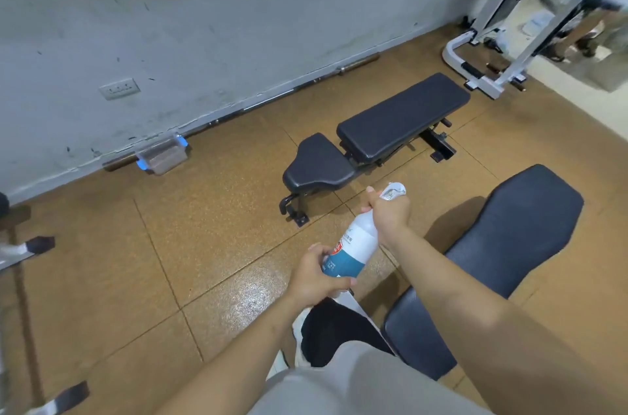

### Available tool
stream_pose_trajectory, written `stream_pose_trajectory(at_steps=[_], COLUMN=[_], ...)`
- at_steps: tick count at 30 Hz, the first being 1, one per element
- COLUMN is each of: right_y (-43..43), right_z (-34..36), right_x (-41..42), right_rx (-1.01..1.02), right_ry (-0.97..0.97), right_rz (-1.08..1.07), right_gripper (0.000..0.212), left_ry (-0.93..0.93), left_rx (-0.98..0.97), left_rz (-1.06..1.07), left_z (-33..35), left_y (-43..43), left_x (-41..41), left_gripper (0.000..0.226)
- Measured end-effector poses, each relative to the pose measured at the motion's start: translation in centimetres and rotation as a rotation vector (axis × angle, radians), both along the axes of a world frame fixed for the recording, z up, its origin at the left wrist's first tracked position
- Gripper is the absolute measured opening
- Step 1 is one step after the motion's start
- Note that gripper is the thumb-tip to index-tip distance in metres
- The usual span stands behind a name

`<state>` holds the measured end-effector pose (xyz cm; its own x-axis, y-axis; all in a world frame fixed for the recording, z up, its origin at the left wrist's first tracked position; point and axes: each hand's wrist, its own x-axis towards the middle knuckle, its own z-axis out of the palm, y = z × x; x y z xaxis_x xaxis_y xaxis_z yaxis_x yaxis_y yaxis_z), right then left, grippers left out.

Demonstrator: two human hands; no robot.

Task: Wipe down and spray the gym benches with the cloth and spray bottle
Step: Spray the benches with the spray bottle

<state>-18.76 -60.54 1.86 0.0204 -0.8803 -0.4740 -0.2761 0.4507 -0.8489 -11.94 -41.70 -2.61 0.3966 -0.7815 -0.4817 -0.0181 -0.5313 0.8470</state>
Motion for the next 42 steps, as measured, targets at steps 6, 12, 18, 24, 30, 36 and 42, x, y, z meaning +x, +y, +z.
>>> stream_pose_trajectory(at_steps=[6,12,18,24,30,36,42], right_y=[-5.2,-12.7,-19.4,-24.1,-26.9,-29.2,-31.3], right_z=[-1.6,-5.4,-6.4,-7.7,-7.7,-6.7,-5.7], right_x=[4.3,9.1,11.6,13.0,12.1,12.2,12.2], right_rx=[0.037,0.15,0.12,0.234,0.235,0.213,0.178], right_ry=[-0.086,-0.031,-0.072,-0.054,-0.159,-0.105,-0.176], right_rz=[0.009,-0.085,-0.089,-0.223,-0.206,-0.248,-0.344], right_gripper=[0.022,0.029,0.027,0.023,0.025,0.023,0.017], left_ry=[0.019,0.029,0.042,-0.028,-0.046,-0.087,-0.128], left_rx=[0.041,0.132,0.206,0.265,0.264,0.235,0.209], left_rz=[-0.045,-0.125,-0.198,-0.273,-0.32,-0.404,-0.474], left_z=[-1.4,-2.7,-2.9,-3.9,-4.0,-2.7,-2.4], left_y=[-5.2,-13.0,-20.8,-25.5,-29.3,-33.0,-36.0], left_x=[5.5,11.4,15.3,17.7,18.1,18.6,19.7], left_gripper=[0.069,0.063,0.06,0.065,0.059,0.054,0.066])
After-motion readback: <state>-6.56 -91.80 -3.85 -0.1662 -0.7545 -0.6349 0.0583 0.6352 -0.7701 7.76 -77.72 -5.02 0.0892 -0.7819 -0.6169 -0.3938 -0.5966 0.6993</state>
